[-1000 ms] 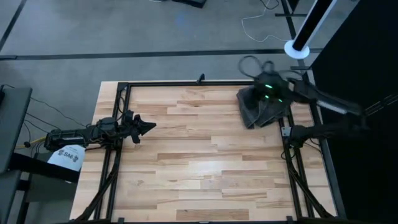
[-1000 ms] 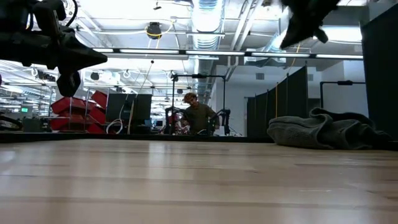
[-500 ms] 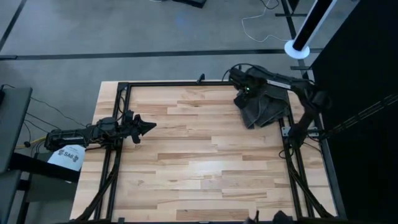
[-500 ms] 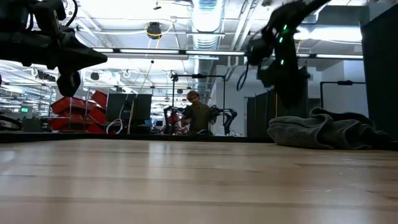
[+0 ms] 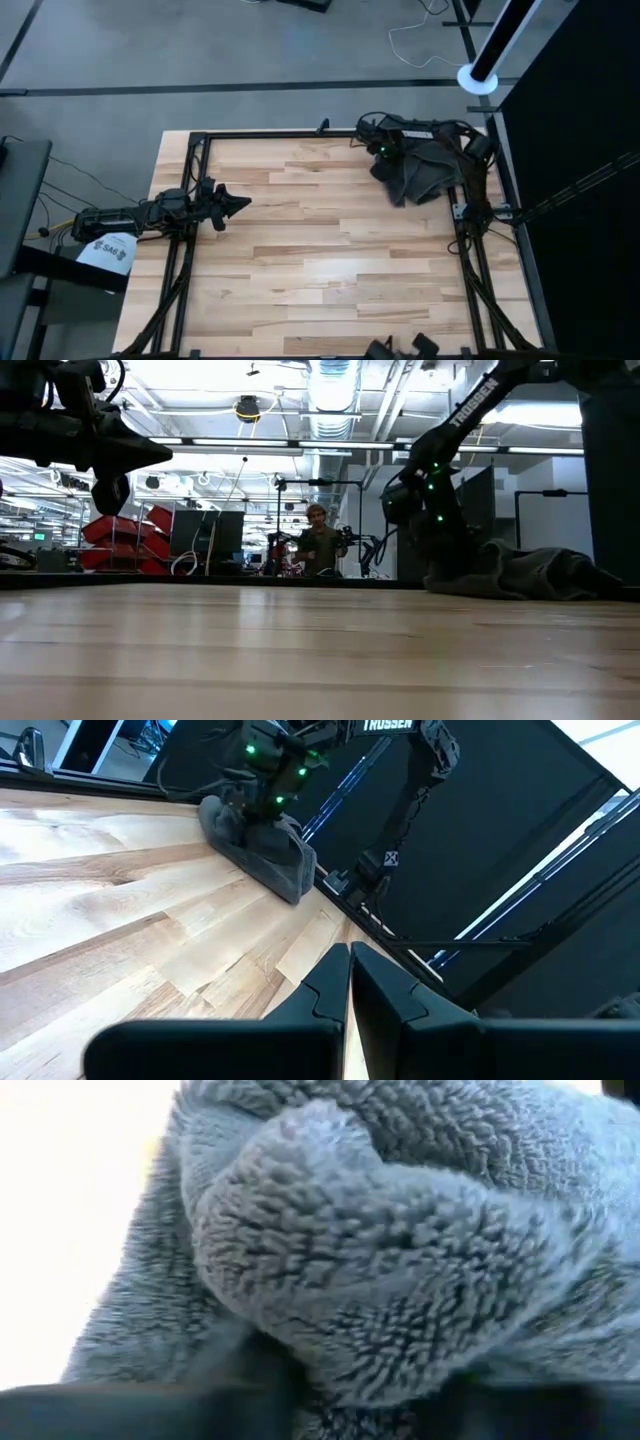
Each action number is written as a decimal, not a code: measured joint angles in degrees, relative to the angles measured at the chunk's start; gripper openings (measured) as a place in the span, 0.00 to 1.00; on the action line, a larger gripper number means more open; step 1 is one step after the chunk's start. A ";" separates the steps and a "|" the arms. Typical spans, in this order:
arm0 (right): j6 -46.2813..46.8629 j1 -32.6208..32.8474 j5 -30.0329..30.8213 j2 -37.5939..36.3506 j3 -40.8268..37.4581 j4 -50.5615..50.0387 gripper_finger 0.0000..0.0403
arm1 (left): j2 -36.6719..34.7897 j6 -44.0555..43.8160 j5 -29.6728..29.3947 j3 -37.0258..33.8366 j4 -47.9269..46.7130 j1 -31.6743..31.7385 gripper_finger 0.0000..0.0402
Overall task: Roll towel
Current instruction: Roll the black towel
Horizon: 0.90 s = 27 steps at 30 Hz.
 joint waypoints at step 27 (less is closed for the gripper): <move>6.99 11.76 -45.21 -9.30 1.64 13.53 0.13 | 6.16 2.03 -1.82 8.31 -4.18 0.00 0.00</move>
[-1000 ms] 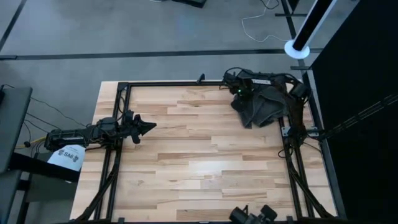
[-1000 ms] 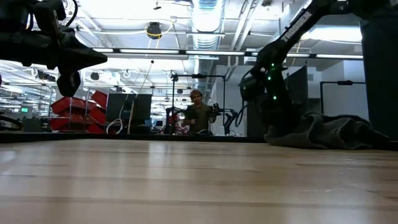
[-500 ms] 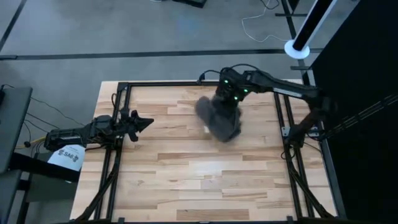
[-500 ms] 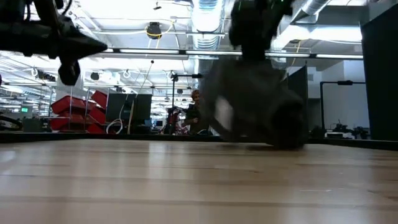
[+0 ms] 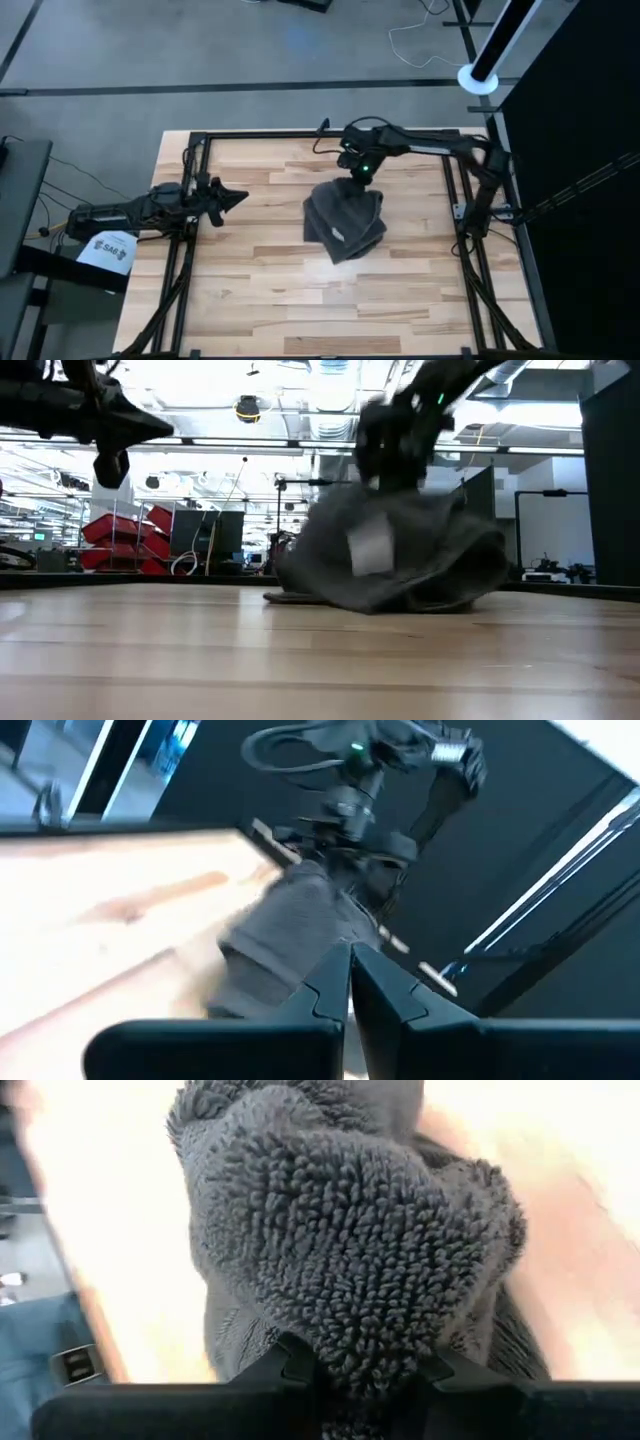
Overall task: Roll towel
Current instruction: Roll the black towel
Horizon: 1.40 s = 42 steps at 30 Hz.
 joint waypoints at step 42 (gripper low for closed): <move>-33.70 34.69 39.04 -6.97 -7.91 -5.00 0.49 | 5.08 -3.62 9.89 0.02 -6.72 -0.13 0.00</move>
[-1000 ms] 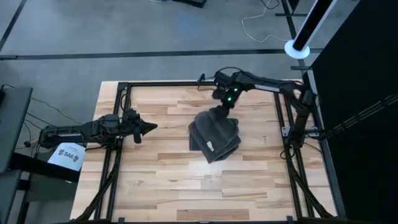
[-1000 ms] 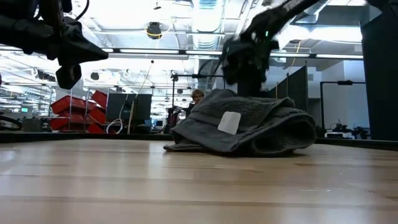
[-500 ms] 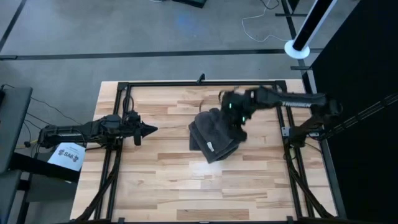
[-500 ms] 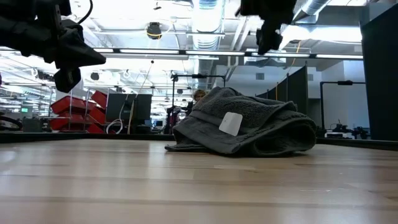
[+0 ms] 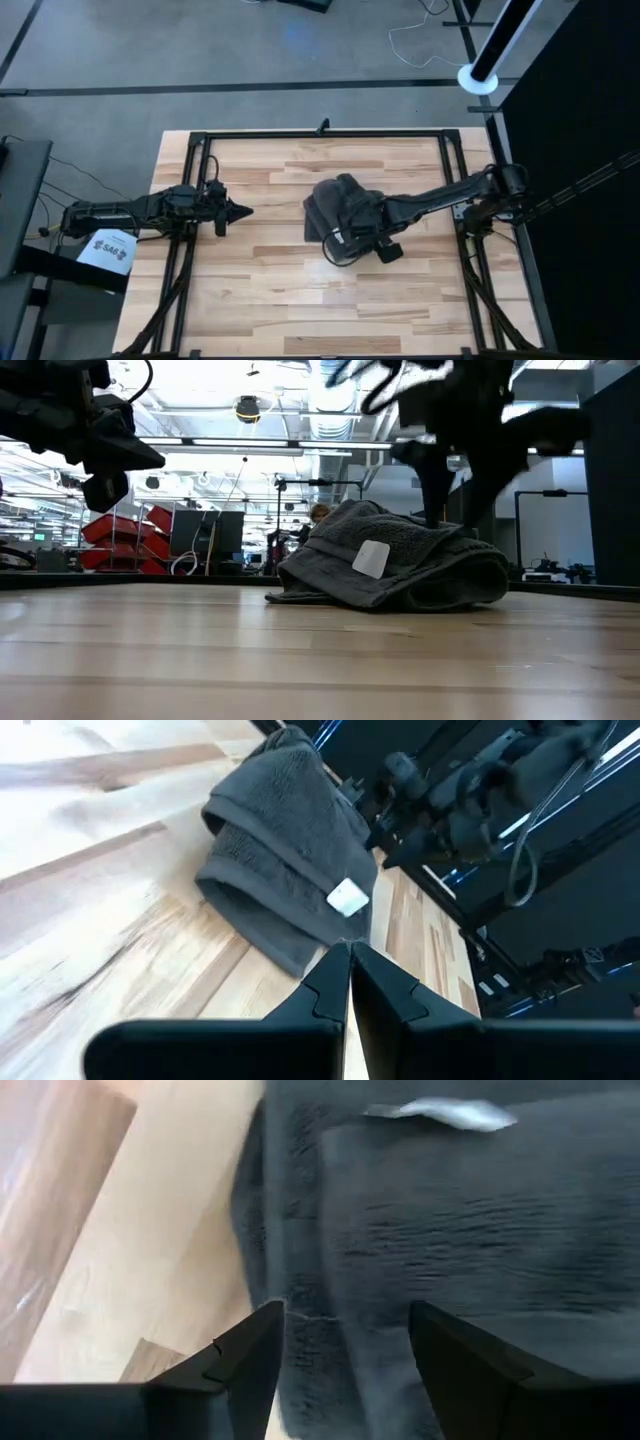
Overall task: Roll towel
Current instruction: Roll the black towel
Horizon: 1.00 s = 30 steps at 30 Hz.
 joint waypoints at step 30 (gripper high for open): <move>24.60 -6.00 -0.66 1.87 5.33 0.41 0.00 | 0.02 -0.96 -4.42 0.00 -0.66 0.02 0.00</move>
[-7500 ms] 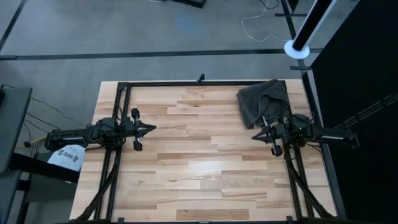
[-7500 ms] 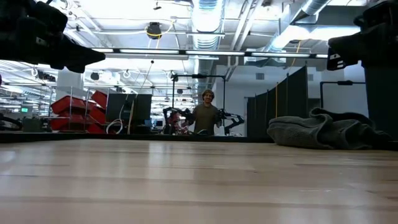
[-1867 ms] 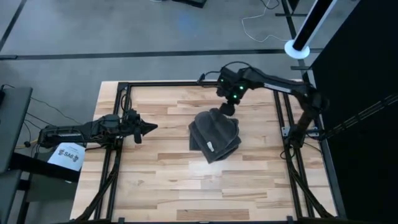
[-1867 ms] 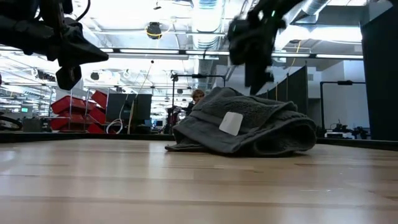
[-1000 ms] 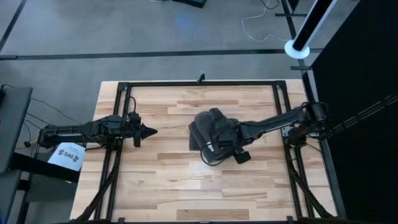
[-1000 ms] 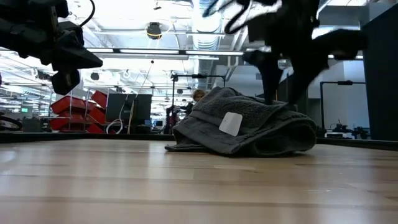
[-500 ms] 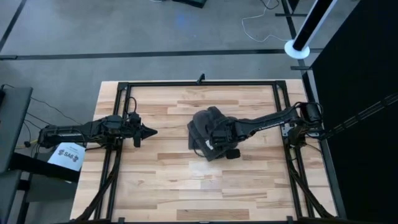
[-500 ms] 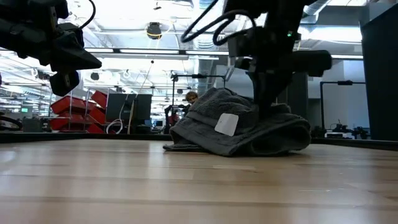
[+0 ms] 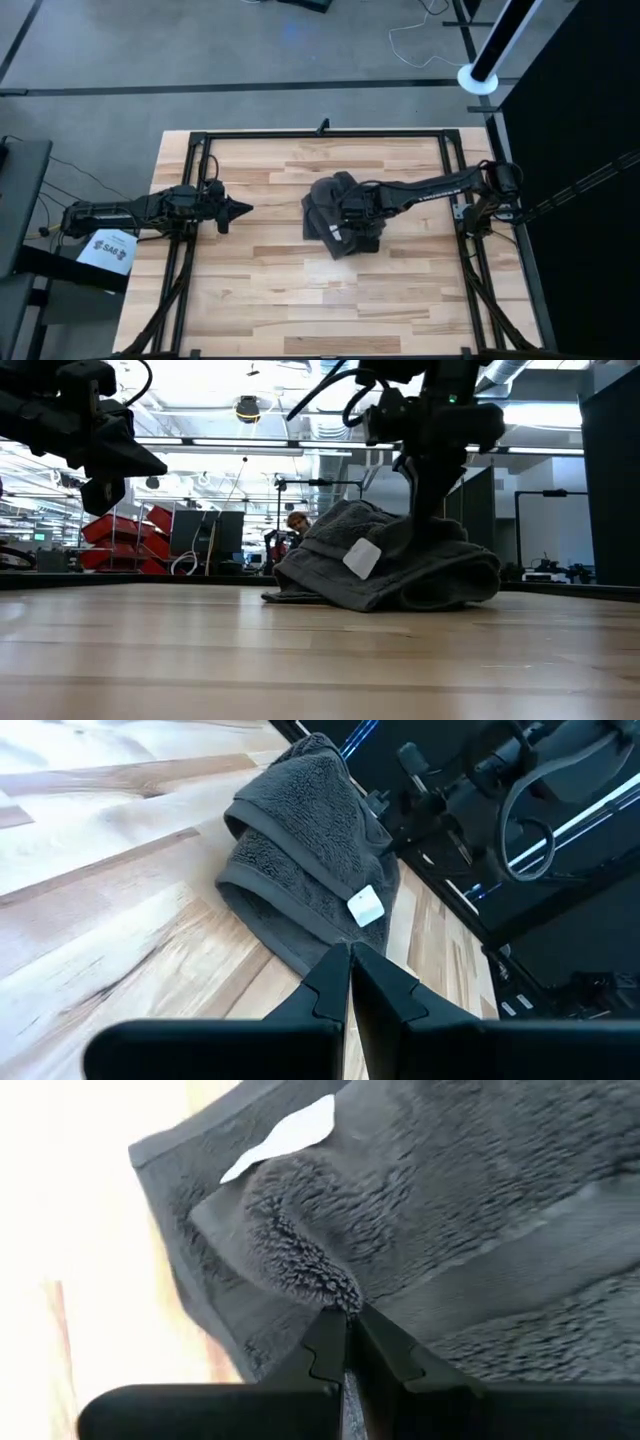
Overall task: Roll towel
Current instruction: Roll the black towel
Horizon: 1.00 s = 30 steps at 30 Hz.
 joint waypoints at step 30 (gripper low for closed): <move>1.46 -3.26 -0.33 0.04 1.88 2.55 0.00 | 0.00 1.88 -0.22 0.00 -0.39 0.00 0.00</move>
